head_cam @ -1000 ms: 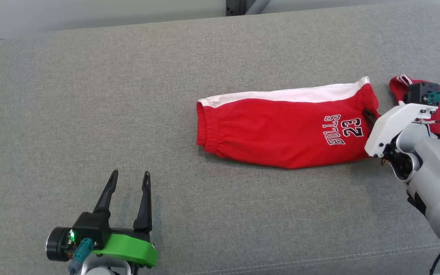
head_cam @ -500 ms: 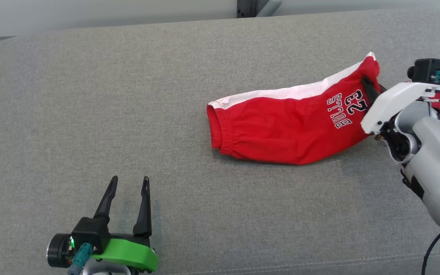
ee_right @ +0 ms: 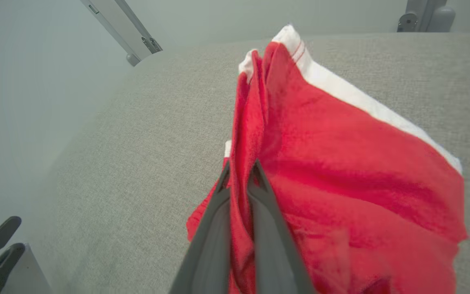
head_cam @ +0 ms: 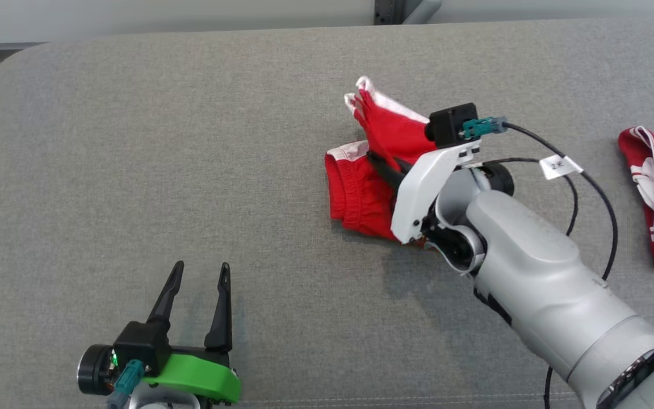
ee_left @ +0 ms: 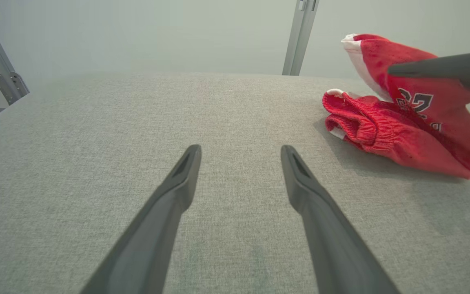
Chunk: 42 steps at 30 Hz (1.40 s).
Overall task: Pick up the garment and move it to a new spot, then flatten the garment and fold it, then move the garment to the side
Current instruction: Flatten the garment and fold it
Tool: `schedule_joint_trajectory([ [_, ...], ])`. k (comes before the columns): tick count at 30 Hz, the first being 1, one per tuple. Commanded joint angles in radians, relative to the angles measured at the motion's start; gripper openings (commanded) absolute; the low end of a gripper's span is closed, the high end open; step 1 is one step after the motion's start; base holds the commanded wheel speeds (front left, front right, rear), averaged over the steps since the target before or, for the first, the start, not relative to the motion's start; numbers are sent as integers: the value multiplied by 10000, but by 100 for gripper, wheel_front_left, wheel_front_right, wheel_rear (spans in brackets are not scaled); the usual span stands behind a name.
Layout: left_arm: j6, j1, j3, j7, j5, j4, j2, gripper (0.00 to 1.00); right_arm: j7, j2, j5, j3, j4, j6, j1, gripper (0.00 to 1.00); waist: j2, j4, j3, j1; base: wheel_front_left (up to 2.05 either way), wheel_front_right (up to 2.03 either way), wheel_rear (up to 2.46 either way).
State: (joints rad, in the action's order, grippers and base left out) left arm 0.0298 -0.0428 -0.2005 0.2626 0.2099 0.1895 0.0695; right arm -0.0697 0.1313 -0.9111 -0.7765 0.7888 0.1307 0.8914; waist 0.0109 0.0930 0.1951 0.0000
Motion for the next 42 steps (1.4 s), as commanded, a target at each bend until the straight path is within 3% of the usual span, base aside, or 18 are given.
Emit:
schedule_joint_trajectory([
  [1, 30, -179, 36, 23, -46, 11, -30, 100, -14, -39, 76, -10, 74, -2, -146, 0, -109, 207, 136, 0, 0, 0, 0],
  [13, 138, -149, 247, 23, -215, 302, -113, 100, 44, -730, 644, 131, 1070, -2, -335, 0, -109, 577, 56, 0, 0, 0, 0],
  [14, 127, -99, 277, 23, -218, 321, -118, 100, 109, -752, 619, 126, 1054, -2, -365, 20, -109, 532, 6, 0, 0, 0, 0],
  [15, 115, -41, 304, 23, -231, 333, -123, 100, 183, -770, 604, 104, 992, -2, -396, 81, -109, 475, -50, 0, 0, 0, 0],
  [16, 97, 26, 344, 23, -243, 348, -124, 100, 262, -775, 536, 122, 932, -2, -455, 100, -109, 404, -126, 0, 0, 0, 0],
  [22, 64, 398, 594, 23, -280, 321, -131, 100, 950, -653, 567, 202, 240, -2, -839, 100, -109, -96, -641, 0, 0, 0, 0],
  [29, 47, 874, 936, 23, -329, 150, -141, 100, 2254, 607, 1537, 959, -407, -4, -1721, 100, -109, -573, -1100, 0, 0, 0, 0],
  [34, 59, 1143, 1074, 23, -324, -20, -153, 100, 3067, 1243, 2473, 2137, -627, -5, -2541, 100, -109, -796, -1244, 0, 0, 0, 0],
  [38, 81, 1328, 1177, 23, -298, -149, -161, 100, 3333, 1362, 3584, 3325, -1068, -2, -3413, 100, -109, -879, -1359, 0, 0, 0, 0],
  [42, 104, 1492, 1256, 23, -367, -280, -170, 100, 3347, 1230, 4819, 5206, -2202, -4, -4718, 100, -109, -844, -1548, 0, 0, 0, 0],
])
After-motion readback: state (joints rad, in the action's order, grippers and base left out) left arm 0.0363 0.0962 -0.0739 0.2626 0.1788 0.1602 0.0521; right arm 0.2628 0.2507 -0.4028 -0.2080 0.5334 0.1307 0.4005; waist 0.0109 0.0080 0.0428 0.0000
